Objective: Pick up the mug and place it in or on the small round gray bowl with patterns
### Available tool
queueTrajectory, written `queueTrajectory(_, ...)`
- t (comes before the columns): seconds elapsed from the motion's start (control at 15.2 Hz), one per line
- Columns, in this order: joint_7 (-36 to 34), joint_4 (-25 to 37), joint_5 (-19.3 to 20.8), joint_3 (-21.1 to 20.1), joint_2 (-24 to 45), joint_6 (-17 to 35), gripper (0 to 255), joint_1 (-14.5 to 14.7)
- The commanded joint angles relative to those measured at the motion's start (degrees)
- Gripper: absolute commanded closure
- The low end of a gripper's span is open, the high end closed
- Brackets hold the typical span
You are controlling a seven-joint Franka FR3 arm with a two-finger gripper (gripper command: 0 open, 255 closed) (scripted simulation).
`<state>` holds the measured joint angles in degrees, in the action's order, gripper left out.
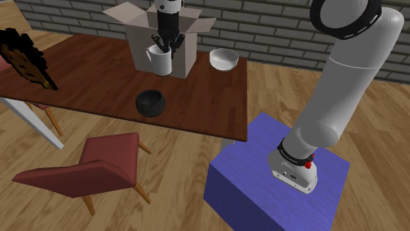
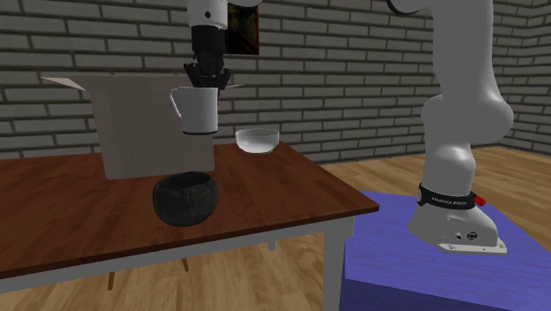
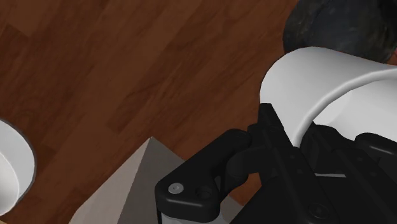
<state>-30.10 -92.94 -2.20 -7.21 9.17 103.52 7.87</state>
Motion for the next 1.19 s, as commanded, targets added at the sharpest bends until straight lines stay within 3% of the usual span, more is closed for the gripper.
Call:
queueTrajectory(0.0, -2.8, 2.7, 0.5, -1.0, 1.7, -0.9, 255, 1.6)
queueTrajectory(0.4, -9.9, 12.1, 2.2, -3.5, 7.5, -4.2, 255, 6.3)
queueTrajectory(1.12, -9.6, 3.4, 2.2, -3.4, 7.4, 4.3, 255, 6.1)
